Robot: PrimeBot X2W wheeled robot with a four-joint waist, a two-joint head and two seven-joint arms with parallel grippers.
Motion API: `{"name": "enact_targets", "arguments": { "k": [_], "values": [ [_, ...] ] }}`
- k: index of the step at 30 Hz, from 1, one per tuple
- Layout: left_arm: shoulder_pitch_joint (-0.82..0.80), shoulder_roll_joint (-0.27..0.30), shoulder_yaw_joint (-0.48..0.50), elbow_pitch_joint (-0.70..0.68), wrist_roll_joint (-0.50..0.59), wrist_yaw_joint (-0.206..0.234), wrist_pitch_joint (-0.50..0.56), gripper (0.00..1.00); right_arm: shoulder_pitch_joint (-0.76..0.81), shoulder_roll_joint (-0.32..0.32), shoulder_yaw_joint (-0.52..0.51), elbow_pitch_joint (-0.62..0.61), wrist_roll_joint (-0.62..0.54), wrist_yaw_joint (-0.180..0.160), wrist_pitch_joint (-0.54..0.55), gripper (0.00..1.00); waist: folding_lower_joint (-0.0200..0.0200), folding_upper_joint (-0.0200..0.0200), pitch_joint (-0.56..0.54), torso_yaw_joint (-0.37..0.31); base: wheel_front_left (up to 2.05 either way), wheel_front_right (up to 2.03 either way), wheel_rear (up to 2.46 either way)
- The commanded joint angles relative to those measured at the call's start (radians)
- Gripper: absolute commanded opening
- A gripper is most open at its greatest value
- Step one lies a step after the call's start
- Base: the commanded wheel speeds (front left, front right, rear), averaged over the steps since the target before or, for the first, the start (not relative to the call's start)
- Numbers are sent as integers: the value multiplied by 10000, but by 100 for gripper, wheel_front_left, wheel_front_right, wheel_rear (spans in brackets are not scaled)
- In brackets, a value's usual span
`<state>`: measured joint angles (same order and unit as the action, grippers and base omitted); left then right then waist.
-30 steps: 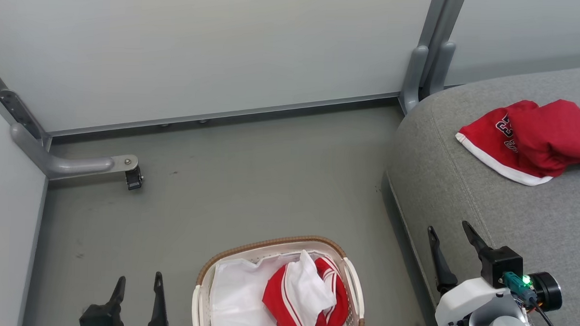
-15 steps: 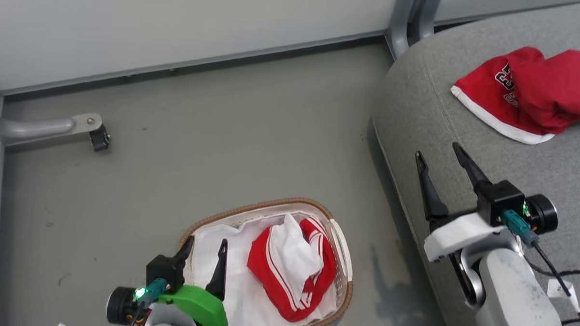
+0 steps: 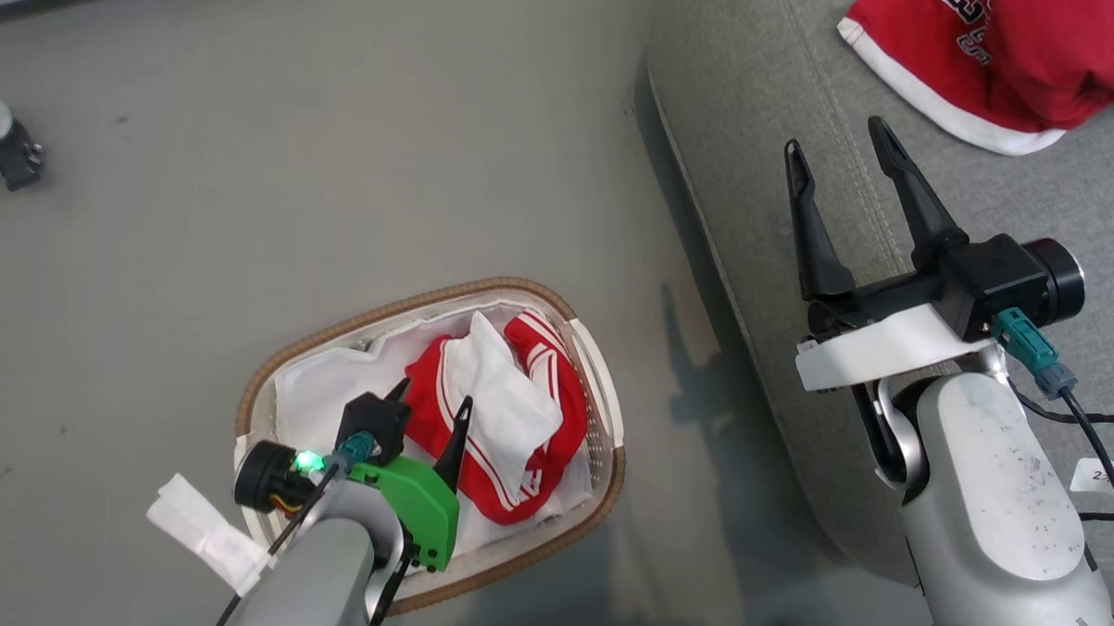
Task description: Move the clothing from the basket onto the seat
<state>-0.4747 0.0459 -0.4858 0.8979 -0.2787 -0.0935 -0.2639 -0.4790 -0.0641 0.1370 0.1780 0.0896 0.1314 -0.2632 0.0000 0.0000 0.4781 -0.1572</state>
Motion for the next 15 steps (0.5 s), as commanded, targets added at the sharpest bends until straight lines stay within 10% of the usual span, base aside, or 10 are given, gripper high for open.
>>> {"name": "enact_targets", "arguments": {
  "k": [1,15],
  "values": [
    [-480,89,-122,114,151,-40,-8,100,-187,45,35,-122,70,-14,-20,100,0,0,1297,-803,0,0,0],
    [-2458,78,-1178,1840,291,-79,-6,100,-916,116,204,-713,124,-14,-20,100,0,0,2899,-1219,0,0,0]
  ]
}}
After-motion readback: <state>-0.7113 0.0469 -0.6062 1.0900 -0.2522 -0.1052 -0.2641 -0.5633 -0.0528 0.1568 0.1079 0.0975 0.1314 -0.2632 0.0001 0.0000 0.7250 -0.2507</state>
